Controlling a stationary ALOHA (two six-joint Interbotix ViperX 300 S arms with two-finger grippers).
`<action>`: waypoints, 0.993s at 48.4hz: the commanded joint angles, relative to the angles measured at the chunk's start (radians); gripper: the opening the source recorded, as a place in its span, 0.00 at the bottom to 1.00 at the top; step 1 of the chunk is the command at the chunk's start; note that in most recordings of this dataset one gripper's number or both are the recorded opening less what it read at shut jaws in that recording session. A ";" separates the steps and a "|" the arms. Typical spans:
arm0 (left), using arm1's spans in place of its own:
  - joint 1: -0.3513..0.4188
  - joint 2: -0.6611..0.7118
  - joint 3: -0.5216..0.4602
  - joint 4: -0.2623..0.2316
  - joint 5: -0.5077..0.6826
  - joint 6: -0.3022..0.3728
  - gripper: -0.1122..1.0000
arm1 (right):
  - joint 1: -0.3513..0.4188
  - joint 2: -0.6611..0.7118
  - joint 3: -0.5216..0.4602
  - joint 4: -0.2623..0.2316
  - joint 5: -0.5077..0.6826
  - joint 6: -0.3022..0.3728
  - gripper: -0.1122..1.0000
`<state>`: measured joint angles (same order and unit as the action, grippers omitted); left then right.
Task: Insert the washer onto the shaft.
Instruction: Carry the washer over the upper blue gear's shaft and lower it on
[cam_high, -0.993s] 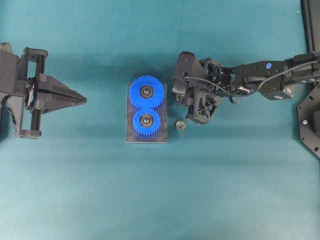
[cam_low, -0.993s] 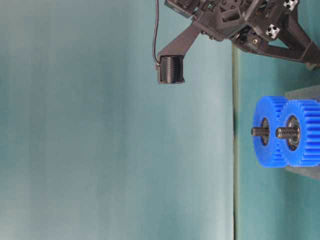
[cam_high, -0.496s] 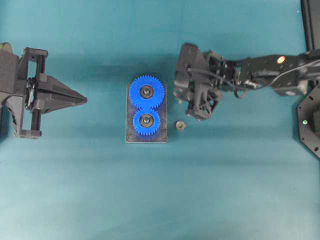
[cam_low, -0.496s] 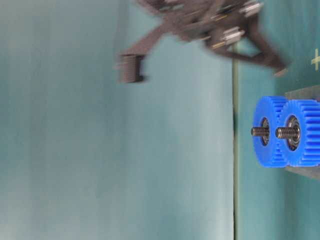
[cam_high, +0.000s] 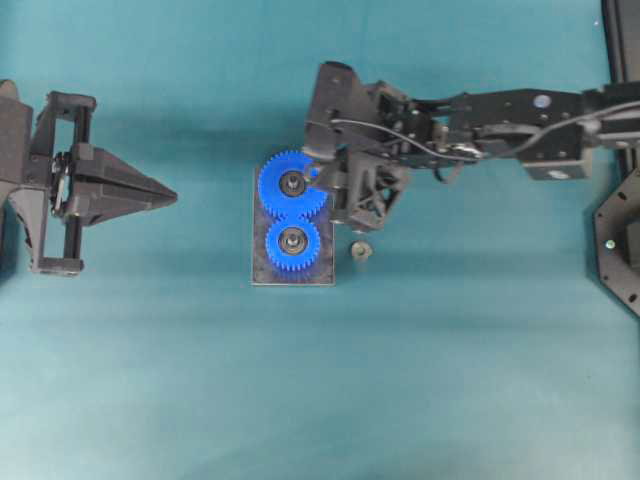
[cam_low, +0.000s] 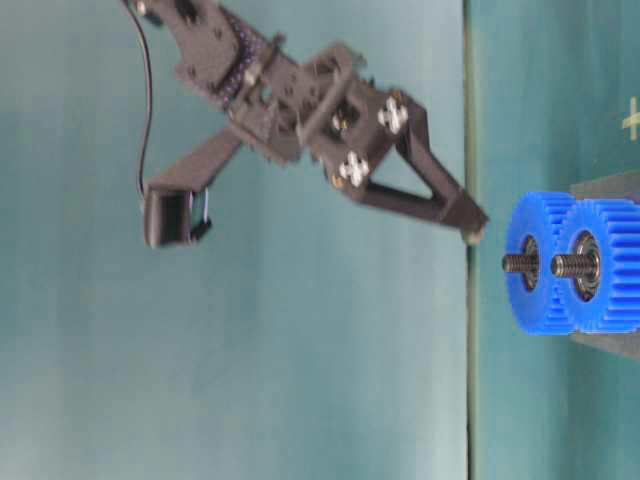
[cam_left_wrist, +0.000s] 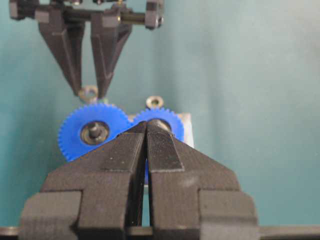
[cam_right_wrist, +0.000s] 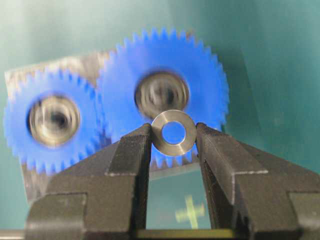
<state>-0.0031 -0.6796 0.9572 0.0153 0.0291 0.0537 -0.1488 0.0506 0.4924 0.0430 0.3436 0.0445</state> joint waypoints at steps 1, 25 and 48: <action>0.000 -0.002 -0.021 0.003 -0.011 0.000 0.10 | 0.014 0.005 -0.043 0.002 -0.003 -0.011 0.38; -0.006 -0.003 -0.020 0.003 -0.011 0.000 0.10 | 0.018 0.046 -0.072 0.000 -0.003 -0.012 0.38; -0.012 -0.008 -0.017 0.002 -0.011 -0.003 0.10 | 0.012 0.064 -0.084 0.002 -0.002 -0.014 0.38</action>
<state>-0.0138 -0.6826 0.9587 0.0153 0.0276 0.0522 -0.1335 0.1289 0.4341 0.0430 0.3436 0.0399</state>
